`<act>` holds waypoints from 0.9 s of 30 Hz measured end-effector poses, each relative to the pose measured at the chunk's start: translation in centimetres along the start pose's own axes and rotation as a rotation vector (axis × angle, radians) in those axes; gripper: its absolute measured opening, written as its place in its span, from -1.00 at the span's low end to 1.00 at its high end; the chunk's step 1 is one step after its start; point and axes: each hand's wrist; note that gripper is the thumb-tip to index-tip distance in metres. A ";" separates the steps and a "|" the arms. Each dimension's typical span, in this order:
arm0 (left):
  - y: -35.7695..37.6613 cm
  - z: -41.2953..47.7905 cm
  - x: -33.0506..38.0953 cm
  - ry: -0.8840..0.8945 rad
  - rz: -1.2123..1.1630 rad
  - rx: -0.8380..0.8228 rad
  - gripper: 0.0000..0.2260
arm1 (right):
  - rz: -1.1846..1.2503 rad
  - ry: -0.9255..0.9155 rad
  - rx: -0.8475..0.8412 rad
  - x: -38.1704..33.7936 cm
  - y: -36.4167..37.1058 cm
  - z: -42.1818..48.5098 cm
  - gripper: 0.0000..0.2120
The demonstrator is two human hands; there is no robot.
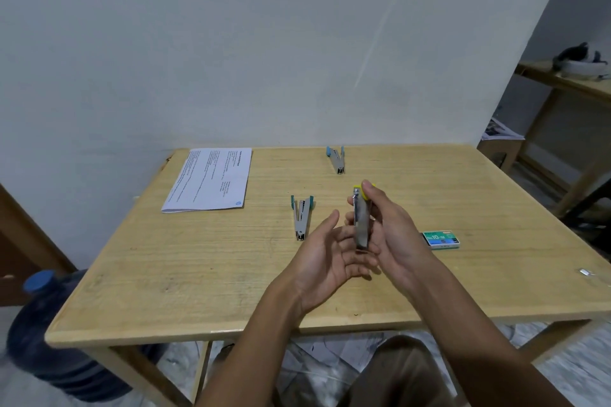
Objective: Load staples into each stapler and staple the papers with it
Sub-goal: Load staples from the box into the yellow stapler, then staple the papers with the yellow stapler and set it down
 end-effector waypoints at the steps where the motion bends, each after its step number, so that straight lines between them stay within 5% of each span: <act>1: 0.0 0.0 0.0 0.018 -0.009 0.068 -0.49 | -0.017 -0.029 0.032 -0.2 0.1 0.2 -0.49; 4: 0.5 -0.7 0.4 0.183 0.117 0.362 -0.62 | -0.041 -0.095 0.106 -1.0 0.7 1.1 -0.50; 9: -2.4 -2.8 3.6 0.566 0.733 0.993 -0.75 | 0.005 -0.098 0.047 -2.1 2.7 2.1 -0.64; 13: -9.6 -3.3 9.0 0.422 1.151 1.432 -0.72 | -0.058 -0.078 -0.007 -2.2 4.3 2.6 -0.60; 19: -15.4 -4.0 14.1 -0.171 1.256 1.396 -0.39 | -0.087 -0.078 -0.037 -1.7 5.1 3.1 -0.57; 27: -16.2 -3.8 16.7 -0.354 1.112 1.319 -0.17 | -0.082 -0.037 -0.031 -2.1 5.8 4.1 -0.63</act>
Point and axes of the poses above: each hand's wrist, its own z-axis towards the middle knuckle, its own y-axis out of the palm, x = y × z, and after that the axes turned 6 degrees about -x, right-handed
